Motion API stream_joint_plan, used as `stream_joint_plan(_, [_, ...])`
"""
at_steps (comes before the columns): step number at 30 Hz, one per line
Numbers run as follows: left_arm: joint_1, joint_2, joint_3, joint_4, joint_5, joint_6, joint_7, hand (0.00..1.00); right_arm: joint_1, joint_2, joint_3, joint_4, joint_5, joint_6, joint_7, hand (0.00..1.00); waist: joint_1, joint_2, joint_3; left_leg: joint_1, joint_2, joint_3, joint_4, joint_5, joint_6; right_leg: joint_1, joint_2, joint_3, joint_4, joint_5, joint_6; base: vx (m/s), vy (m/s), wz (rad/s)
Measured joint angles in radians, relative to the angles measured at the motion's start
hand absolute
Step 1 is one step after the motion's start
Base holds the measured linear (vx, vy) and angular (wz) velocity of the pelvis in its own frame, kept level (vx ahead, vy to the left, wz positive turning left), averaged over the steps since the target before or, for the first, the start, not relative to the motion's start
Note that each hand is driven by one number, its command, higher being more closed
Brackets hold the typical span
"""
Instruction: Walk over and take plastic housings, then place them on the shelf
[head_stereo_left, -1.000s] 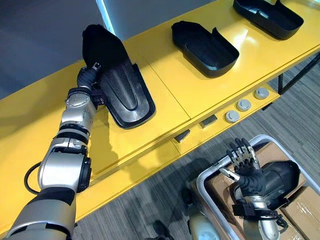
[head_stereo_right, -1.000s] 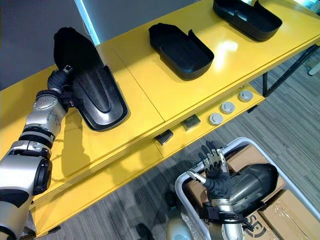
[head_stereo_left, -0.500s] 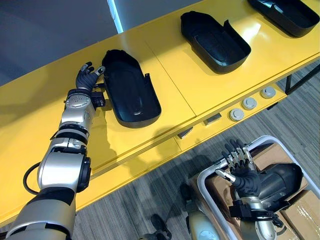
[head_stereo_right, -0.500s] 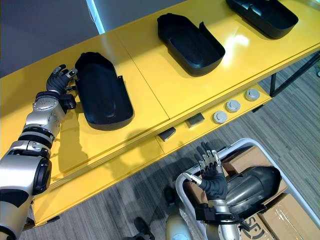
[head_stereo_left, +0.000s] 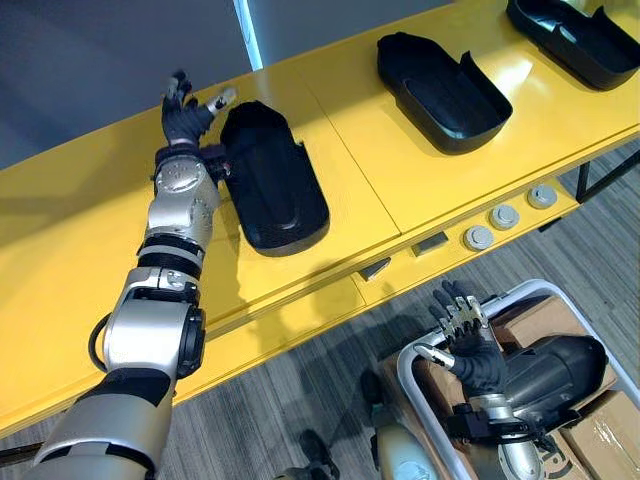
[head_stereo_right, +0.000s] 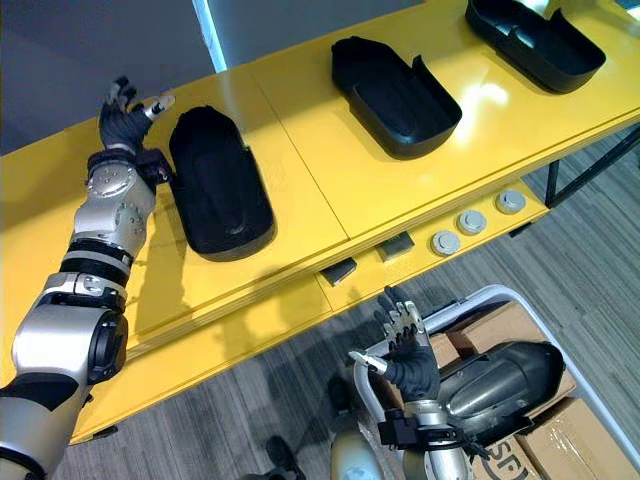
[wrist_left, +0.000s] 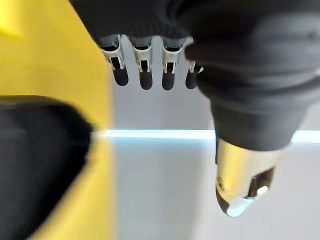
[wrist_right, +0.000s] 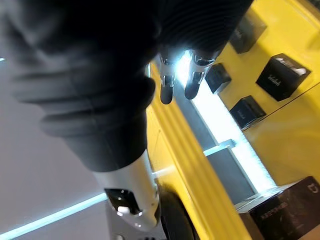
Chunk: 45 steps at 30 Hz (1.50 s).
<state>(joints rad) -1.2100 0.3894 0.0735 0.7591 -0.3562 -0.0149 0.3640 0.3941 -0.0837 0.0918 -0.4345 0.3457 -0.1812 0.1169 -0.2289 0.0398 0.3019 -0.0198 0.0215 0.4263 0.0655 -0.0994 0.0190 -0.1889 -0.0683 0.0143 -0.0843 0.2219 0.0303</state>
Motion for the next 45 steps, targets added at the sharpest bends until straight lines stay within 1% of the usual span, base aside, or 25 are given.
stream_joint_plan(1, [0.01, -0.011, 0.018, -0.1, 0.048, -0.008, 0.061, 0.0, -0.001, -0.001, 0.016, -0.015, -0.017, -0.001, -0.002, 1.0, 0.003, -0.003, -0.002, 0.011, 0.002, 0.0, -0.002, 0.0, 0.0, 0.011, 0.002, -0.002, 0.0, 0.0, 0.0, 0.0, 0.0, 0.0])
stream_joint_plan(2, [0.019, -0.014, 0.028, -0.163, 0.074, -0.015, 0.09, 0.0, -0.004, -0.001, 0.026, -0.024, -0.029, -0.003, -0.002, 1.0, 0.004, -0.004, -0.004, 0.016, 0.003, 0.0, -0.003, 0.0, 0.0, 0.015, 0.003, -0.002, 0.0, 0.0, 0.0, 0.0, 0.0, 0.0])
stream_joint_plan(3, [0.048, -0.014, 0.047, -0.287, 0.132, -0.042, 0.138, 0.0, -0.014, -0.001, 0.039, -0.029, -0.051, -0.016, -0.003, 1.0, 0.006, -0.008, -0.018, 0.017, 0.003, 0.0, -0.004, 0.0, 0.0, 0.016, 0.005, -0.002, 0.0, 0.0, 0.0, 0.0, 0.0, 0.0])
stream_joint_plan(4, [0.072, -0.015, 0.06, -0.369, 0.178, -0.06, 0.171, 0.0, -0.023, -0.001, 0.042, -0.029, -0.074, -0.022, -0.009, 1.0, 0.01, -0.01, -0.032, 0.018, 0.004, 0.0, -0.004, 0.0, 0.0, 0.016, 0.006, -0.003, 0.0, 0.0, 0.0, 0.0, 0.0, 0.0])
stream_joint_plan(5, [0.112, -0.016, 0.073, -0.459, 0.254, -0.077, 0.224, 0.0, -0.035, -0.002, 0.046, -0.028, -0.097, -0.032, -0.025, 1.0, 0.021, -0.009, -0.053, 0.021, 0.007, -0.001, -0.004, 0.0, 0.0, 0.02, 0.008, -0.005, 0.0, 0.0, 0.0, 0.0, 0.0, 0.0])
stream_joint_plan(6, [0.135, -0.018, 0.081, -0.502, 0.29, -0.079, 0.246, 0.0, -0.043, -0.002, 0.046, -0.027, -0.113, -0.037, -0.033, 1.0, 0.027, -0.01, -0.061, 0.025, 0.009, -0.003, -0.004, 0.001, -0.002, 0.026, 0.009, -0.008, 0.0, 0.0, 0.0, 0.0, -0.026, 0.16])
stream_joint_plan(8, [0.246, -0.047, 0.111, -0.655, 0.381, -0.085, 0.301, 0.0, -0.08, -0.004, 0.05, -0.019, -0.13, -0.048, -0.052, 1.0, 0.038, -0.01, -0.089, 0.043, 0.013, -0.031, -0.014, 0.009, -0.008, 0.052, 0.01, -0.045, 0.0, 0.0, 0.0, -0.03, -0.037, 0.33])
stream_joint_plan(9, [0.339, -0.073, 0.124, -0.748, 0.422, -0.091, 0.319, 0.0, -0.092, -0.003, 0.051, -0.01, -0.136, -0.061, -0.061, 1.0, 0.053, -0.01, -0.117, 0.041, 0.013, -0.044, -0.022, 0.015, -0.008, 0.053, 0.009, -0.06, -0.001, -0.001, 0.001, -0.05, -0.029, 0.3])
stream_joint_plan(10, [0.39, -0.088, 0.134, -0.792, 0.444, -0.098, 0.323, 0.0, -0.103, -0.002, 0.052, -0.003, -0.151, -0.067, -0.068, 1.0, 0.061, -0.01, -0.128, 0.041, 0.013, -0.048, -0.027, 0.018, -0.008, 0.054, 0.008, -0.062, -0.001, -0.002, 0.001, -0.05, -0.022, 0.26])
stream_joint_plan(11, [0.502, -0.119, 0.143, -0.874, 0.471, -0.108, 0.331, 0.0, -0.129, 0.001, 0.053, 0.021, -0.163, -0.077, -0.076, 1.0, 0.079, -0.013, -0.144, 0.041, 0.012, -0.056, -0.028, 0.02, -0.008, 0.057, 0.005, -0.079, -0.002, -0.004, 0.004, -0.05, -0.022, 0.34])
stream_joint_plan(12, [0.612, -0.149, 0.154, -0.943, 0.479, -0.116, 0.328, 0.0, -0.158, 0.003, 0.055, 0.056, -0.165, -0.079, -0.083, 1.0, 0.089, -0.015, -0.151, 0.04, 0.007, -0.078, -0.029, 0.024, -0.006, 0.068, -0.003, -0.106, -0.004, -0.014, 0.004, -0.06, -0.024, 0.44])
stream_joint_plan(14, [0.749, -0.186, 0.153, -1.009, 0.477, -0.149, 0.309, 0.0, -0.196, 0.004, 0.056, 0.115, -0.174, -0.079, -0.092, 1.0, 0.105, -0.016, -0.162, 0.041, 0.001, -0.096, -0.037, 0.032, -0.006, 0.074, -0.01, -0.123, -0.006, -0.024, 0.009, -0.06, -0.015, 0.41])
stream_joint_plan(15, [0.886, -0.22, 0.144, -1.084, 0.476, -0.177, 0.296, 0.0, -0.236, 0.005, 0.056, 0.172, -0.177, -0.079, -0.098, 1.0, 0.119, -0.016, -0.17, 0.04, -0.004, -0.112, -0.051, 0.042, -0.01, 0.074, -0.015, -0.141, -0.006, -0.026, 0.007, -0.04, -0.012, 0.3])
stream_joint_plan(16, [0.934, -0.234, 0.139, -1.11, 0.473, -0.192, 0.286, 0.0, -0.247, 0.006, 0.055, 0.188, -0.177, -0.079, -0.101, 1.0, 0.127, -0.016, -0.171, 0.04, -0.005, -0.119, -0.058, 0.046, -0.011, 0.074, -0.017, -0.146, -0.006, -0.026, 0.007, -0.03, -0.016, 0.39])
stream_joint_plan(18, [1.112, -0.276, 0.11, -1.215, 0.426, -0.263, 0.216, 0.0, -0.285, 0.011, 0.047, 0.25, -0.178, -0.079, -0.113, 1.0, 0.148, -0.016, -0.179, 0.04, -0.009, -0.142, -0.073, 0.059, -0.013, 0.077, -0.022, -0.171, -0.005, -0.032, 0.006, 0.0, -0.014, 0.3])
stream_joint_plan(20, [1.206, -0.297, 0.085, -1.258, 0.386, -0.307, 0.168, 0.0, -0.309, 0.018, 0.046, 0.298, -0.18, -0.079, -0.122, 1.0, 0.163, -0.016, -0.19, 0.039, -0.009, -0.153, -0.076, 0.063, -0.009, 0.081, -0.024, -0.183, -0.004, -0.034, 0.005, 0.03, -0.012, 0.23])
stream_joint_plan(22, [1.335, -0.339, 0.023, -1.299, 0.333, -0.351, 0.092, 0.0, -0.354, 0.022, 0.045, 0.373, -0.195, -0.079, -0.138, 1.0, 0.167, -0.016, -0.202, 0.029, -0.01, -0.181, -0.073, 0.066, -0.005, 0.086, -0.029, -0.211, -0.002, -0.037, 0.005, 0.04, -0.01, 0.34])
stream_joint_plan(23, [1.357, -0.348, 0.007, -1.298, 0.327, -0.355, 0.073, 0.0, -0.362, 0.022, 0.045, 0.386, -0.195, -0.079, -0.141, 1.0, 0.171, -0.016, -0.202, 0.026, -0.011, -0.187, -0.072, 0.067, -0.004, 0.086, -0.031, -0.217, -0.002, -0.038, 0.005, 0.02, -0.001, 0.26])
stream_joint_plan(24, [1.394, -0.365, -0.02, -1.297, 0.297, -0.357, 0.037, 0.0, -0.375, 0.021, 0.043, 0.407, -0.195, -0.079, -0.149, 1.0, 0.186, -0.016, -0.202, 0.018, -0.013, -0.194, -0.07, 0.068, -0.003, 0.083, -0.034, -0.224, -0.002, -0.038, 0.005, 0.01, 0.002, 0.25])
stream_joint_plan(28, [1.485, -0.398, -0.062, -1.255, 0.208, -0.357, -0.042, 0.0, -0.454, 0.019, 0.027, 0.519, -0.199, -0.077, -0.182, 1.0, 0.199, -0.016, -0.2, -0.005, -0.024, -0.239, -0.063, 0.077, 0.005, 0.086, -0.052, -0.27, -0.001, -0.039, 0.006, -0.01, 0.003, 0.33])
stream_joint_plan(33, [1.525, -0.401, -0.064, -1.203, 0.14, -0.353, -0.087, 0.0, -0.544, 0.008, 0.024, 0.589, -0.204, -0.074, -0.229, 1.0, 0.217, -0.018, -0.178, -0.026, -0.036, -0.272, -0.063, 0.082, 0.006, 0.085, -0.066, -0.3, -0.001, -0.042, 0.011, -0.03, 0.014, 0.23])
stream_joint_plan(36, [1.528, -0.401, -0.075, -1.203, 0.122, -0.352, -0.103, 0.0, -0.611, 0.005, -0.003, 0.645, -0.232, -0.071, -0.261, 1.0, 0.23, -0.018, -0.16, -0.031, -0.039, -0.29, -0.065, 0.086, 0.007, 0.085, -0.071, -0.318, 0.0, -0.044, 0.014, 0.0, 0.01, 0.2])
stream_joint_plan(38, [1.529, -0.399, -0.084, -1.203, 0.124, -0.352, -0.111, 0.0, -0.65, 0.001, -0.044, 0.671, -0.238, -0.067, -0.285, 1.0, 0.246, -0.018, -0.145, -0.033, -0.04, -0.294, -0.063, 0.088, 0.007, 0.085, -0.072, -0.326, 0.0, -0.045, 0.015, 0.03, 0.018, 0.08])
stream_joint_plan(42, [1.538, -0.396, -0.072, -1.203, 0.124, -0.351, -0.109, 0.0, -0.773, -0.008, -0.125, 0.738, -0.238, -0.059, -0.343, 1.0, 0.248, -0.016, -0.111, -0.048, -0.044, -0.305, -0.06, 0.092, 0.013, 0.075, -0.076, -0.331, 0.0, -0.045, 0.016, 0.02, 0.033, 0.07])
stream_joint_plan(45, [1.537, -0.396, -0.038, -1.203, 0.12, -0.351, -0.105, 0.0, -0.821, -0.027, -0.157, 0.769, -0.242, -0.055, -0.376, 1.0, 0.251, -0.015, -0.097, -0.049, -0.045, -0.312, -0.058, 0.092, 0.013, 0.077, -0.077, -0.333, 0.0, -0.045, 0.016, 0.03, 0.045, 0.06])
